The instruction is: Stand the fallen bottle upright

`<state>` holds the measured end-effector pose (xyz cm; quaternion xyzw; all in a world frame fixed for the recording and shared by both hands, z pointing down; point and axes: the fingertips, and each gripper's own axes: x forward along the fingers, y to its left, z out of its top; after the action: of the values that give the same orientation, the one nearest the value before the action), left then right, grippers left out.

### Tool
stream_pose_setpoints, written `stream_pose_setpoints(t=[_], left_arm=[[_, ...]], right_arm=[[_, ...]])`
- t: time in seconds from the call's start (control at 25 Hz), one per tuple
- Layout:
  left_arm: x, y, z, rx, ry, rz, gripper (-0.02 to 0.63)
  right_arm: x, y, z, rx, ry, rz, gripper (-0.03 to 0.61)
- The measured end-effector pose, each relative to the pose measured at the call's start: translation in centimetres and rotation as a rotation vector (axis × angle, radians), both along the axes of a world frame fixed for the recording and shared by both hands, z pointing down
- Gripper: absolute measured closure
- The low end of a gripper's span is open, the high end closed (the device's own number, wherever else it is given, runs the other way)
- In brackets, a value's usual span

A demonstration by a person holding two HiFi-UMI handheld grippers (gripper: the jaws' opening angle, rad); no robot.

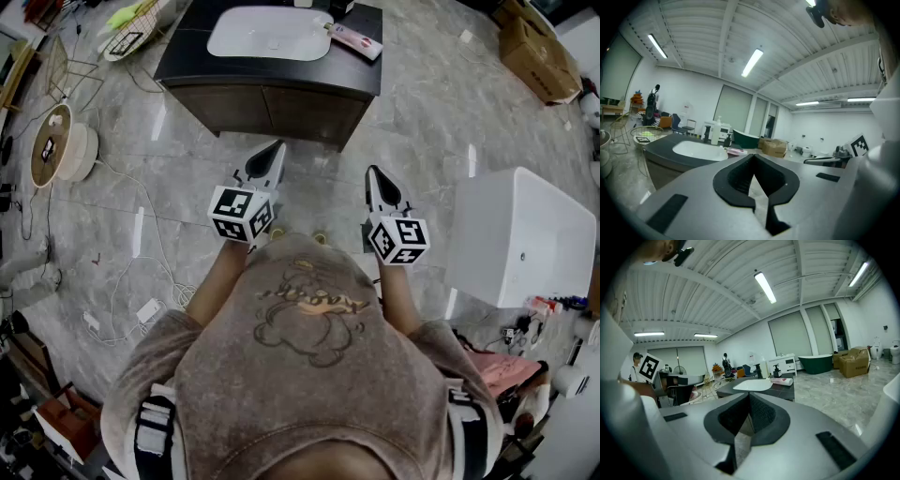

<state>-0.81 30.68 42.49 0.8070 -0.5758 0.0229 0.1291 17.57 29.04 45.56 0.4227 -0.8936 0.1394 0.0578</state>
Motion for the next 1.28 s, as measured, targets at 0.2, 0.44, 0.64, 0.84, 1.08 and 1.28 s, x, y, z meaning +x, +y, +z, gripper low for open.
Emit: stream_pose_setpoints(t=[0.2,0.44,0.64,0.84,1.08,1.28], left_arm=[[1.4,0.0,0.5,0.005,0.005,-0.003,0.595],[2.9,-0.3,1.2,0.018,0.012,-0.044,0.595],[3.3,-1.6,1.1,0.036,0.013,-0.058,0.595],[3.3,-4.1,1.0,0.048,0.019,-0.067,0.595],[3.0,-8.3,1.1,0.052,0.017,-0.05,0.595],[2.4,-12.8,1.7,0.05,0.017,-0.04,0.595]], right_arm=[[1.0,-0.4,0.1,0.016,0.004,-0.021,0.578],[2.5,-1.1,1.2,-0.001,-0.016,-0.062,0.578],[2.8,-2.2,2.1,-0.021,-0.002,-0.081,0.578],[2.5,-3.9,2.4,-0.022,-0.006,-0.098,0.578],[2.1,-7.7,2.6,-0.026,-0.01,-0.086,0.578],[1.4,-11.6,3.2,-0.033,-0.018,-0.078,0.578]])
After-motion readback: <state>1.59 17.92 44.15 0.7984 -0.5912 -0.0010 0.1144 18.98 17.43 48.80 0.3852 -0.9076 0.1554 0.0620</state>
